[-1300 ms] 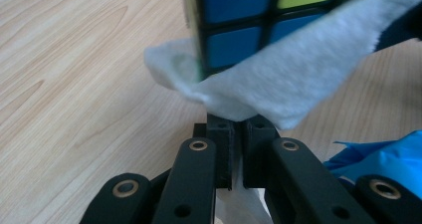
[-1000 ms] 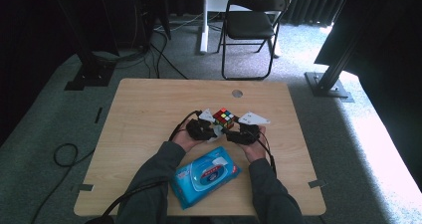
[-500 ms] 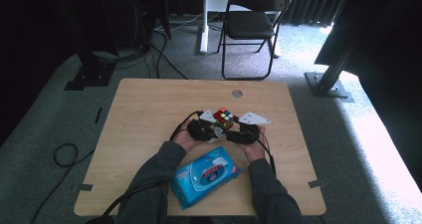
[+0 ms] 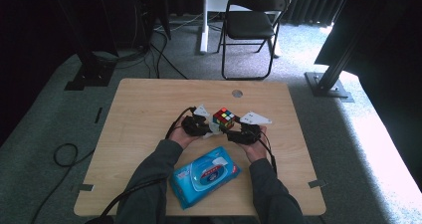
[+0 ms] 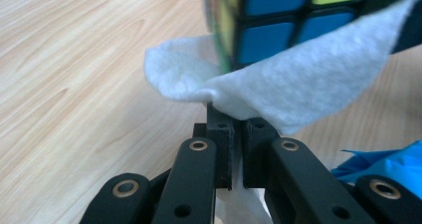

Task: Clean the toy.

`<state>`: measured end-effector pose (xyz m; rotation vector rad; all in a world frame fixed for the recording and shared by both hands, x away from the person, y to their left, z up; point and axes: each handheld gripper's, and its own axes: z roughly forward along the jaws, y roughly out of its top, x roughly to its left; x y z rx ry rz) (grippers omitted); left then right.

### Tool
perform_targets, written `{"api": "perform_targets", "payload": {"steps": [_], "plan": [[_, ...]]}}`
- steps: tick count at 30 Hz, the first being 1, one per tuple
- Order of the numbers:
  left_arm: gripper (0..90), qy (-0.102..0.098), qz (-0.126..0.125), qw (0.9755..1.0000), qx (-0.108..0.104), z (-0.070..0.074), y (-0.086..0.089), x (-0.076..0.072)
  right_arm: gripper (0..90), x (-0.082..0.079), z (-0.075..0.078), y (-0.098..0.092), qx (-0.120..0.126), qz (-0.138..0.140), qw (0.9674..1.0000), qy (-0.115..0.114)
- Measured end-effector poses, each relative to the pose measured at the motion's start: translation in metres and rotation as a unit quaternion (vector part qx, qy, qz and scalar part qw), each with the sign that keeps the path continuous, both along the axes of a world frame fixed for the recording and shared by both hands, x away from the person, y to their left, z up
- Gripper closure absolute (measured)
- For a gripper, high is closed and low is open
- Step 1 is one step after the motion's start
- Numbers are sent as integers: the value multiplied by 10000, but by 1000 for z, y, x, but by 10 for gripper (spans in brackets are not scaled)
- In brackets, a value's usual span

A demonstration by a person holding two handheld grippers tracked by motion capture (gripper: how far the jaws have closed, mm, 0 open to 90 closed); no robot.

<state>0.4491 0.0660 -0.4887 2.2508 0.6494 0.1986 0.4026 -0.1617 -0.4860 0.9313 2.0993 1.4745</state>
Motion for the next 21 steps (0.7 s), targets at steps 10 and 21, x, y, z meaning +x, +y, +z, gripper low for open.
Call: {"api": "perform_targets", "payload": {"steps": [10,21], "plan": [[853,-50,277,9996,-71,2,8,3,344,-1,0,2,-12,43,10000,-4],[853,37,81,10000,-31,-3,2,0,344,-1,0,2,22,-13,10000,-29]]}}
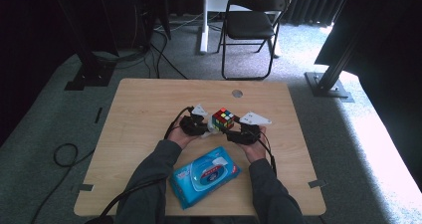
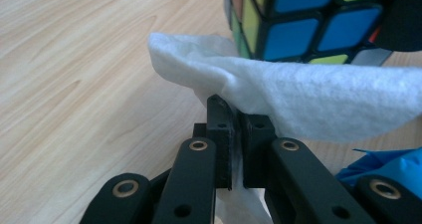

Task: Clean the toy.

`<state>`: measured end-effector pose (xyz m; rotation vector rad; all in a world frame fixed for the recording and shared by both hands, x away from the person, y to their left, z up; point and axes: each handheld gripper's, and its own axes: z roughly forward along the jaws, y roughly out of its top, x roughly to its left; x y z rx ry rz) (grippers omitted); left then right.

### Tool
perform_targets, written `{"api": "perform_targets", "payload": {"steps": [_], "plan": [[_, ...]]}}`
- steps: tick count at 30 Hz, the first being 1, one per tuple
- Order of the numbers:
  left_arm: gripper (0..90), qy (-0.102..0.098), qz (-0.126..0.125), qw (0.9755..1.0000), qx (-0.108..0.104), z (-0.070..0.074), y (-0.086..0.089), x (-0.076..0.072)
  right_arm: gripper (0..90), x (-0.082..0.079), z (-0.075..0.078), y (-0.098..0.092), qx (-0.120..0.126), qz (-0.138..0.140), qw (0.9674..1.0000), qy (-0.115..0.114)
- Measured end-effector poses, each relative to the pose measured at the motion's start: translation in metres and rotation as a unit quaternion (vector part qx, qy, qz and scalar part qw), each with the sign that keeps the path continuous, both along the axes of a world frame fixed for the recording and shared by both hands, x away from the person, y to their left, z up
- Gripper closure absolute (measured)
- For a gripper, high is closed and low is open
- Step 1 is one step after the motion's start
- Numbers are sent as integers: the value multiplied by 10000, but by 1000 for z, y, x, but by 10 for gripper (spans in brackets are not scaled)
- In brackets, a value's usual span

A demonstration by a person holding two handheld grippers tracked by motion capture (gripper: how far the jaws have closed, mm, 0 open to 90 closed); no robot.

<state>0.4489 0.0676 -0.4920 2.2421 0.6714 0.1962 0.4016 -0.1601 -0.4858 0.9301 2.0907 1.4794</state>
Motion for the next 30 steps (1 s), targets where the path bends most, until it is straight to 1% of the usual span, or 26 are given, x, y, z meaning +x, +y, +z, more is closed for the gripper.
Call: {"api": "perform_targets", "payload": {"steps": [7,8,9,11,16,21,25,30], "plan": [[852,0,-292,9996,12,0,-12,-6,344,0,-1,1,-5,-23,10000,1],[853,0,-292,9996,12,0,-12,-6,344,0,-1,1,-5,-23,10000,1],[853,21,-382,9993,-38,0,-14,-8,344,0,-1,0,-5,-30,10000,-2],[853,50,-476,9988,-79,2,-16,-9,344,0,0,0,12,-51,10000,8],[853,28,-723,9973,-100,4,-23,-14,344,1,-1,0,48,-79,10000,13],[853,63,-876,9960,-136,4,-29,-17,344,1,-1,-1,38,-113,9999,4],[853,66,-994,9950,-117,5,-33,-20,344,2,-1,0,32,-135,9999,21],[853,50,-983,9951,-84,5,-33,-20,344,2,-1,-1,30,-150,9999,3]]}}
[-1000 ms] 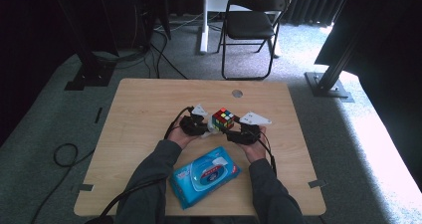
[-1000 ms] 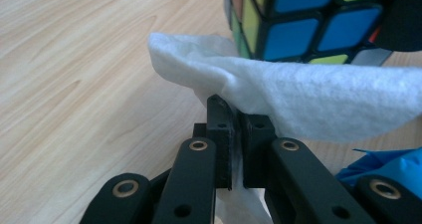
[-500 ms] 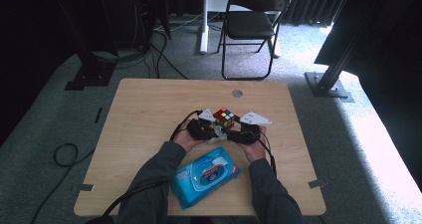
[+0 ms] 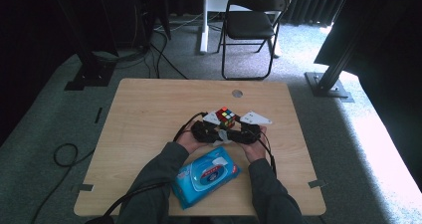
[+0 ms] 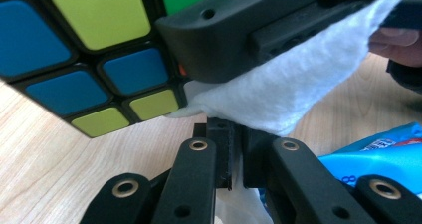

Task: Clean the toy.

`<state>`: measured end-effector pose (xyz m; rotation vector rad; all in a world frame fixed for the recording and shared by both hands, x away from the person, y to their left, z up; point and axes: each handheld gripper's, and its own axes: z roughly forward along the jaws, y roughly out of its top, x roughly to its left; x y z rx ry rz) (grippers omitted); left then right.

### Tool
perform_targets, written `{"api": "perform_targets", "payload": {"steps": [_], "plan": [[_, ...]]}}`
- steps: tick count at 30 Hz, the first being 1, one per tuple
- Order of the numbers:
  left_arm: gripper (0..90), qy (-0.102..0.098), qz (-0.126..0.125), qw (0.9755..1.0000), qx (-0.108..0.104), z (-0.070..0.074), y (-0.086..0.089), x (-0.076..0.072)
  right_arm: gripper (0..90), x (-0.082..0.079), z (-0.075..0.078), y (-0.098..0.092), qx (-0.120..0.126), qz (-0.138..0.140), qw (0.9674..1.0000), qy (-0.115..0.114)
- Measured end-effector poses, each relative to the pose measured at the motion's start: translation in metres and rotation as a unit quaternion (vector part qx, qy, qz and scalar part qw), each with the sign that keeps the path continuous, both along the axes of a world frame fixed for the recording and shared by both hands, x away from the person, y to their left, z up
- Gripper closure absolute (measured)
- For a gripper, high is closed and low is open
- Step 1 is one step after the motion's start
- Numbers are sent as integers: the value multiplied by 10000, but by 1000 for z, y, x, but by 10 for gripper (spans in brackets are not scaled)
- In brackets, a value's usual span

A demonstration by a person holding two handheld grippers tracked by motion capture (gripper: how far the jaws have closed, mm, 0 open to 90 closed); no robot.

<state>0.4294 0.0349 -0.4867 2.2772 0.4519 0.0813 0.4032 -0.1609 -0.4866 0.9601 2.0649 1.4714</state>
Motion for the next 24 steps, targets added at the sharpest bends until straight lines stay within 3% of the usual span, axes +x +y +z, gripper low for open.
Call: {"api": "perform_targets", "payload": {"steps": [18,24], "plan": [[850,-37,355,9991,213,-8,13,3,344,1,1,-7,15,-88,10000,-17],[850,-62,508,9985,187,-8,21,4,344,1,1,-11,0,-143,9999,1]]}}
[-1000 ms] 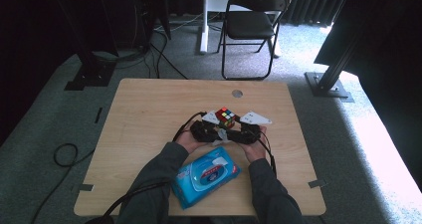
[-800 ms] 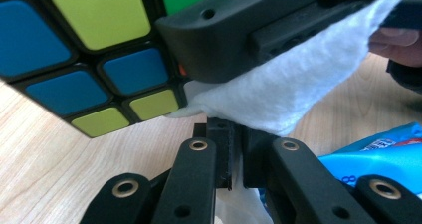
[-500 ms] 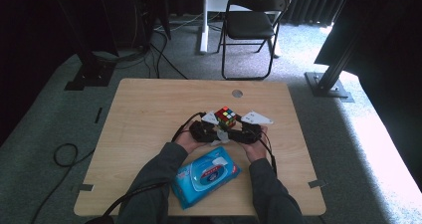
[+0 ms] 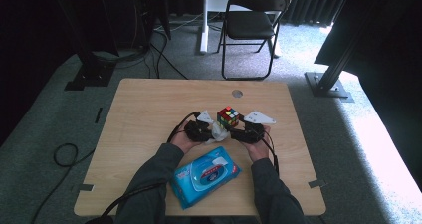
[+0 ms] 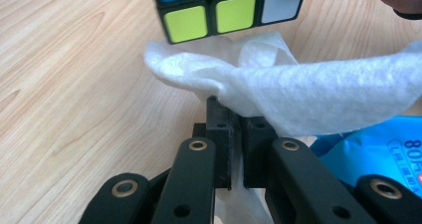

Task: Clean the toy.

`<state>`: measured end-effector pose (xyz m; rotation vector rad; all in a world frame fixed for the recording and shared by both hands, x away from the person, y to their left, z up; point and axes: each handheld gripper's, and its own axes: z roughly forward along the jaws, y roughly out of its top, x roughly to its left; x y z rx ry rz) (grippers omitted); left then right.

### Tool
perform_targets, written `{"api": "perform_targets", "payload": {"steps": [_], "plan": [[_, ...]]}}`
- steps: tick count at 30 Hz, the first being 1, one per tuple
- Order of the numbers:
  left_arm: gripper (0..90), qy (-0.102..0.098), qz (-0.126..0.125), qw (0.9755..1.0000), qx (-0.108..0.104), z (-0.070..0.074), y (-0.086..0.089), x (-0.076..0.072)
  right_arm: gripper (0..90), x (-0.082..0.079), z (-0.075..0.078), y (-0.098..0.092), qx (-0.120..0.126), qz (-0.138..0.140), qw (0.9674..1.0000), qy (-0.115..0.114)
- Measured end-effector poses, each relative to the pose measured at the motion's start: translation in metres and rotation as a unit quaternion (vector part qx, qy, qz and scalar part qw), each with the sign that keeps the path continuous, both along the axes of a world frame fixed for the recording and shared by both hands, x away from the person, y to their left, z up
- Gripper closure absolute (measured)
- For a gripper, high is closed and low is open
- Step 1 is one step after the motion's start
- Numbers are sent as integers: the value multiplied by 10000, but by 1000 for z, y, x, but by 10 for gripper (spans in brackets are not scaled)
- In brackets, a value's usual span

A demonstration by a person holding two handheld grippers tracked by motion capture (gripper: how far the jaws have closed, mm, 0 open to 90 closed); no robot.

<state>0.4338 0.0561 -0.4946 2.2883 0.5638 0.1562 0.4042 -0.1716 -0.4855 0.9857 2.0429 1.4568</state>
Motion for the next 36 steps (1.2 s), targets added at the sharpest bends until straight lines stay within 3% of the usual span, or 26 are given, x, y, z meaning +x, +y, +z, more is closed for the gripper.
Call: {"api": "perform_targets", "payload": {"steps": [19,27,36], "plan": [[849,15,187,9998,-15,-5,14,0,343,4,-9,-12,-158,-434,9989,78],[849,15,210,9998,-19,-6,15,-1,343,4,-23,-23,-283,-880,9956,171],[849,14,187,9998,-17,-6,14,-1,343,3,-28,-31,-331,-1089,9933,192]]}}
